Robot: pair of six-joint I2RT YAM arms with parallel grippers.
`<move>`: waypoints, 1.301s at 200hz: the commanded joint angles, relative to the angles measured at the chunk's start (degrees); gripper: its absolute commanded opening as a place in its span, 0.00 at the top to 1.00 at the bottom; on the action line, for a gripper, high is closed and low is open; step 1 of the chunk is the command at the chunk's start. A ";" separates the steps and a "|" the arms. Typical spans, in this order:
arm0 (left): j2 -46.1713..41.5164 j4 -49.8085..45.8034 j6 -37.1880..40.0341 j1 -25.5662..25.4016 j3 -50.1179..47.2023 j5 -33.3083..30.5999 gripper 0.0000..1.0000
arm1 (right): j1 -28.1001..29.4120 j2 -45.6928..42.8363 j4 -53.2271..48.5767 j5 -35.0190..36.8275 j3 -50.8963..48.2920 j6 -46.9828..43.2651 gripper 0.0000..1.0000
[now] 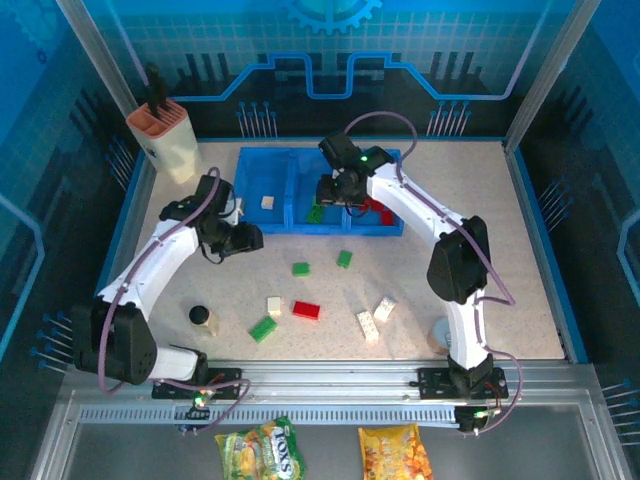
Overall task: Sort the legos into containers by color
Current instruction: Place the lego in the container, then pick up the lego from the middle-left of the table.
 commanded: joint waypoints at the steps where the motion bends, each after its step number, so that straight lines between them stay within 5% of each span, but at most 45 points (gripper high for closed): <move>1: -1.94 -4.18 -4.17 -4.07 0.32 -2.57 0.49 | -0.07 -5.22 2.32 0.93 -4.85 -0.36 0.47; 139: -9.42 1.52 -22.45 -23.29 -22.84 -7.76 0.43 | -4.20 -17.80 8.50 -1.27 -26.23 -0.37 0.48; 260: -8.28 4.44 -27.12 -30.18 -28.09 -8.69 0.40 | -4.31 -19.36 7.79 -1.23 -27.45 -0.38 0.48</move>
